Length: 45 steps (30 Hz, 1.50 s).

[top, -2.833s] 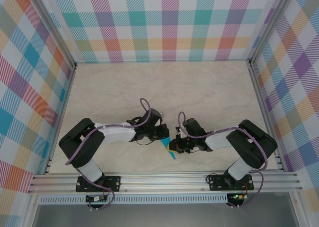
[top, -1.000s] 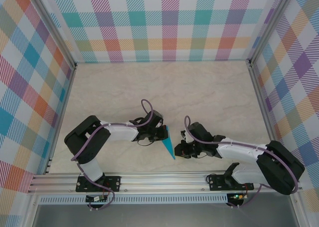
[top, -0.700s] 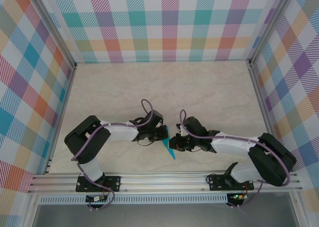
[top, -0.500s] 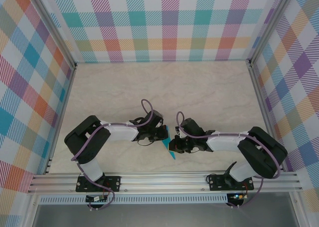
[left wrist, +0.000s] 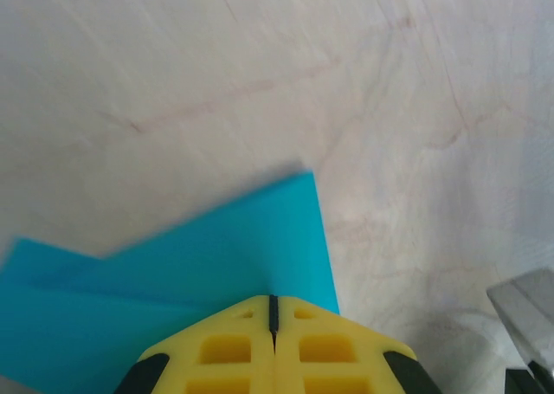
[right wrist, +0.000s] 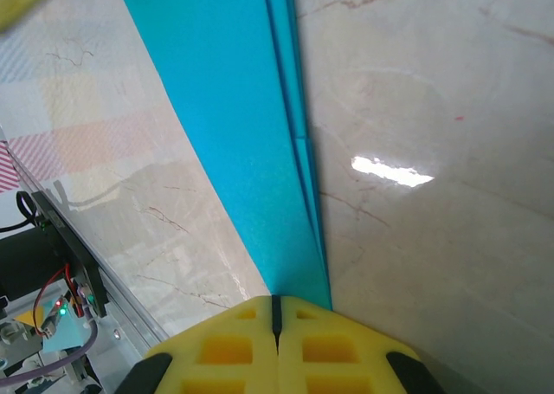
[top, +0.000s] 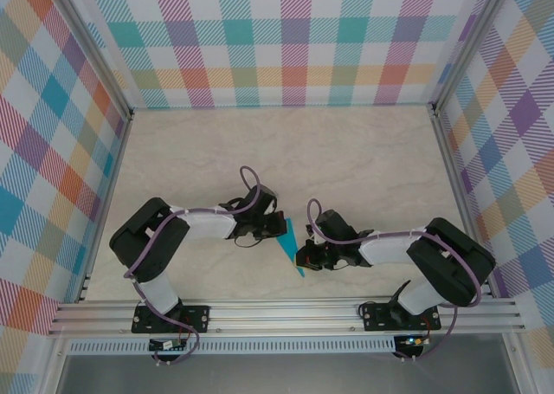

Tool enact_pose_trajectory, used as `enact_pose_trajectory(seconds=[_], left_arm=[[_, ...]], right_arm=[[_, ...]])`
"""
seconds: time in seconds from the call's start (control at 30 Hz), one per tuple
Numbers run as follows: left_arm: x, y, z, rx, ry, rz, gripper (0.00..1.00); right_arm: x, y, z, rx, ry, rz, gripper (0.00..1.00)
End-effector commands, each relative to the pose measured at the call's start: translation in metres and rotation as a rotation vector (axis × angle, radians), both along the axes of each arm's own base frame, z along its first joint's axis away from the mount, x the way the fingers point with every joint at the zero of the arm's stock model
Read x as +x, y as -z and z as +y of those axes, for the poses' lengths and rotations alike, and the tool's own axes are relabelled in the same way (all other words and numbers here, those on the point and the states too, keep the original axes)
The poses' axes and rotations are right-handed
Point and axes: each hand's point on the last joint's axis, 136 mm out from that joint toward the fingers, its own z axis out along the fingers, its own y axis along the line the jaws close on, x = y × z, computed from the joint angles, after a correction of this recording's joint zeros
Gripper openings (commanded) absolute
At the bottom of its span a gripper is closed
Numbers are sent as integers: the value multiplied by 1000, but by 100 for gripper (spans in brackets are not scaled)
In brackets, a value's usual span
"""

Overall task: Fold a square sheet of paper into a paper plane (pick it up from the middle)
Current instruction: Fold the wing for the fifth time at the center of the table.

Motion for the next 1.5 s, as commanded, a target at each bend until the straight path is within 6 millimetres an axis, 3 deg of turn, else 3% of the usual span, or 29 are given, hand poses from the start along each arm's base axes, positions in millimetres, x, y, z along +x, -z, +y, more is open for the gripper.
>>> enact_pose_trajectory(seconds=[0.0,0.2,0.3,0.5,0.63,0.87,1.07,1.47], left_arm=[[13,-11,4,-6,40,-39,4],[27,-3,25,-8,16,-17,4],[31,-18,27,-44,15,-33,4],[26,-71,18,-137,53,-99,8],[10,-78,15,-186,60,-92,9],[-6,-40,10,-207,42,-42,8],[3,-10,12,-150,0,-14,6],[17,21,41,-37,-86,3,2]], right_arm=[[-33,32,-33,-147,-23,119,0],[-30,29,-29,-136,-23,112,0],[-28,27,-28,-132,-19,109,0],[-26,25,-25,-123,-12,109,0],[-24,27,-25,-131,-5,111,1],[-24,27,-25,-135,-1,117,1],[-26,28,-27,-139,-1,125,1],[-31,28,-32,-141,-2,126,1]])
